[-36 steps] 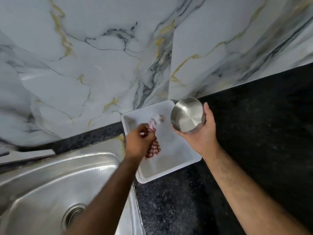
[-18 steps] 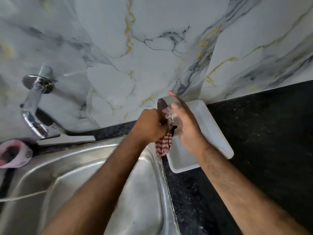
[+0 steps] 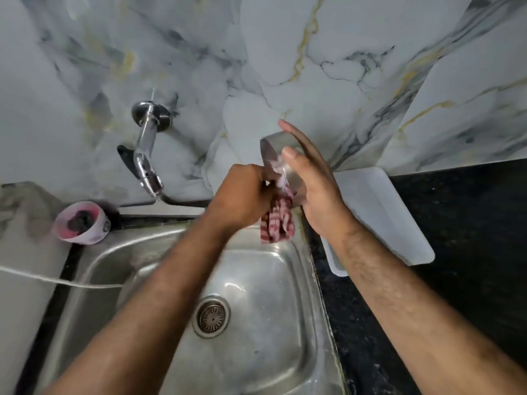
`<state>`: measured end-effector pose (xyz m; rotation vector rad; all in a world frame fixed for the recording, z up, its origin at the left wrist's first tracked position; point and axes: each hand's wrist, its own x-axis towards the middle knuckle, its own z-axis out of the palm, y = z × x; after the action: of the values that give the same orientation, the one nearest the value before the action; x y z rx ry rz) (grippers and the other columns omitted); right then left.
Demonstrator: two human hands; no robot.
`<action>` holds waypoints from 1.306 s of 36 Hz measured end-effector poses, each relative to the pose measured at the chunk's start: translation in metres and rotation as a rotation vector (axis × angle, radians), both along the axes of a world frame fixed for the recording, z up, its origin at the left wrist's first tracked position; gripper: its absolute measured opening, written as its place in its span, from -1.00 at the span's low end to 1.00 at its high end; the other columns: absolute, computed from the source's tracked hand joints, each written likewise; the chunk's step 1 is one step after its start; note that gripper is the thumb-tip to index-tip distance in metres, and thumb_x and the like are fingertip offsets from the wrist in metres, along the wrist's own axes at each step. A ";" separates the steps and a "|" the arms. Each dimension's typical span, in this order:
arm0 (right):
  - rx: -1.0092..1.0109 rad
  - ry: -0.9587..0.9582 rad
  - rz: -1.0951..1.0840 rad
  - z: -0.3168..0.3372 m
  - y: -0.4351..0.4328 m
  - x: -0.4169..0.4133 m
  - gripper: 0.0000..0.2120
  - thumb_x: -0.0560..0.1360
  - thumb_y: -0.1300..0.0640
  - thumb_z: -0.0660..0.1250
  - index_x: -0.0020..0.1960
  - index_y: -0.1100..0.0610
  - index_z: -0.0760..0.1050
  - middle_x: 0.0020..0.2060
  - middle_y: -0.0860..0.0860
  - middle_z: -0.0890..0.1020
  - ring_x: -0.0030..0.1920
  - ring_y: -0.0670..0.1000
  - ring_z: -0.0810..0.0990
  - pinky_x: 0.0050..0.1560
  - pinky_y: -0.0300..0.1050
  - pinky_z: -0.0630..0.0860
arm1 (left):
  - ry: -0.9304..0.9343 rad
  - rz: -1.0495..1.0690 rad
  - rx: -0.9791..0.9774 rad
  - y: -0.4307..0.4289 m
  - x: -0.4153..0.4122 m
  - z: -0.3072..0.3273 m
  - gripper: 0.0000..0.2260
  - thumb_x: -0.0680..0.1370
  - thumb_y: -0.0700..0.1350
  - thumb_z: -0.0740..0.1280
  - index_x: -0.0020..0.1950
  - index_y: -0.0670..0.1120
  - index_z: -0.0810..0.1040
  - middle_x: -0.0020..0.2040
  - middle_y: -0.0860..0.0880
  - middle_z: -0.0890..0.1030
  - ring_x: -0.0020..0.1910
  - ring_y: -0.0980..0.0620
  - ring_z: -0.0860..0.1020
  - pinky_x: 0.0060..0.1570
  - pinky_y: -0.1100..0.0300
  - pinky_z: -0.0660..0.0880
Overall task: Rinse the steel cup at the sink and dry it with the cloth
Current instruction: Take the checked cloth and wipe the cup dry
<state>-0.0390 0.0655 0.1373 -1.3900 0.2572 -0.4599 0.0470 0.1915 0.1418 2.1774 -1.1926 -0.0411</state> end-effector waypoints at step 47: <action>0.900 0.429 0.095 -0.038 0.040 0.003 -0.40 0.73 -0.18 0.17 0.50 0.25 0.58 0.13 0.31 0.78 0.00 0.28 0.82 0.07 0.23 0.77 | 0.056 0.040 -0.502 0.061 -0.011 -0.020 -0.89 0.69 -0.05 0.22 0.04 -0.03 0.50 -0.19 0.01 0.61 -0.21 0.01 0.60 -0.21 -0.01 0.52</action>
<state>-0.0359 0.1051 0.0991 -0.5903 0.6517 0.0631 0.0359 0.2520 0.1222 1.7448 -0.9988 0.1936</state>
